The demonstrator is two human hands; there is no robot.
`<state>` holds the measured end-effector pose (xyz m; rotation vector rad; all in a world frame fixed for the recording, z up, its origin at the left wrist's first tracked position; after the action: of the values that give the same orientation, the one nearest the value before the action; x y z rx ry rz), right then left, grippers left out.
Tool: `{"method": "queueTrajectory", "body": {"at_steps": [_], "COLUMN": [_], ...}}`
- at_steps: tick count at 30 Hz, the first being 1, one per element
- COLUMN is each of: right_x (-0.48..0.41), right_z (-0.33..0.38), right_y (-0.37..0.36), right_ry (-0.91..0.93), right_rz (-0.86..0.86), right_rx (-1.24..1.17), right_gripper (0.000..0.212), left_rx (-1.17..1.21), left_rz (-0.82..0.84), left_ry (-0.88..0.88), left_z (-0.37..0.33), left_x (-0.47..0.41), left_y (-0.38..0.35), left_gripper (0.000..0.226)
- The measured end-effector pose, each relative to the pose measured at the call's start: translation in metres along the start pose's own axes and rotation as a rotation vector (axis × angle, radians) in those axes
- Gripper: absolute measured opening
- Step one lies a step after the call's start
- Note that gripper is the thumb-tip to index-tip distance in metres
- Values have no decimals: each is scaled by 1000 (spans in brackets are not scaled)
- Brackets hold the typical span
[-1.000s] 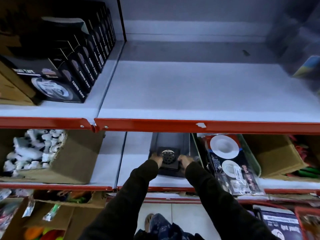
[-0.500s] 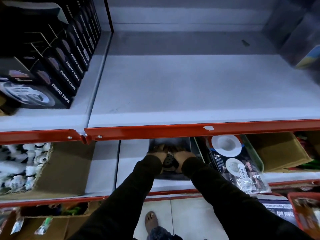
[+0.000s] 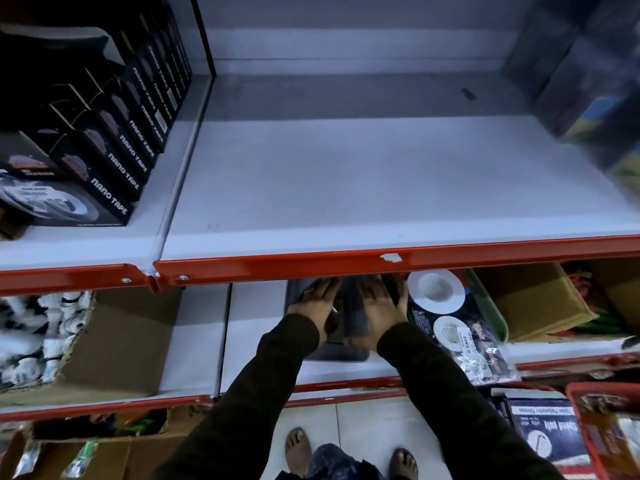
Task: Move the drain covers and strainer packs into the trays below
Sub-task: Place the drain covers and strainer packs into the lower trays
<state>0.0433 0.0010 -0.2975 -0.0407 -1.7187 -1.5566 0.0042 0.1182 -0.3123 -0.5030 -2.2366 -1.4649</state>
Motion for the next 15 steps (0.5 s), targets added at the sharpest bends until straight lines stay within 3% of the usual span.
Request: {"method": "queueTrajectory", "body": {"at_steps": [4,6,8,10,13,15], "right_x": [42,56,66,69,62,53], "right_z": [-85,-136,-183,-213,-235,-237], "right_y": [21,19,7,-11,-35,-46], "right_ry": [-137,-287,-402,-435,-393,-359], "right_rz": [-198,-192,-124,-57,31,67], "right_rx": [-362,-518,-648,-842,-1042,-1095], "right_gripper": [96,90,82,77,43,21], "left_rx": [346,619,887,987,1083,1183], "left_rz": [-181,-145,29,114,84,10], "left_ry": [-73,-69,-42,-5,183,315], "left_z": [-65,-99,-134,-154,-155,-157], "left_x": [12,2,-13,-36,-69,-56], "left_y": [24,12,-18,-53,-94,-84], "left_gripper": [72,57,59,62,74,77]}}
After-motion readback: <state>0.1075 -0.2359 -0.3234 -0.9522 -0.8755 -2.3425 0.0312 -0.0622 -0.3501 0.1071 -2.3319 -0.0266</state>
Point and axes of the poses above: each hand's wrist, its own x-axis away from the middle knuckle, its own y-axis out of the back of the hand, z = x × y, the point moved 8 cm from there along -x, towards the middle knuckle, and after that the axes turned 13 degrees about z, right-handed, at the moved point
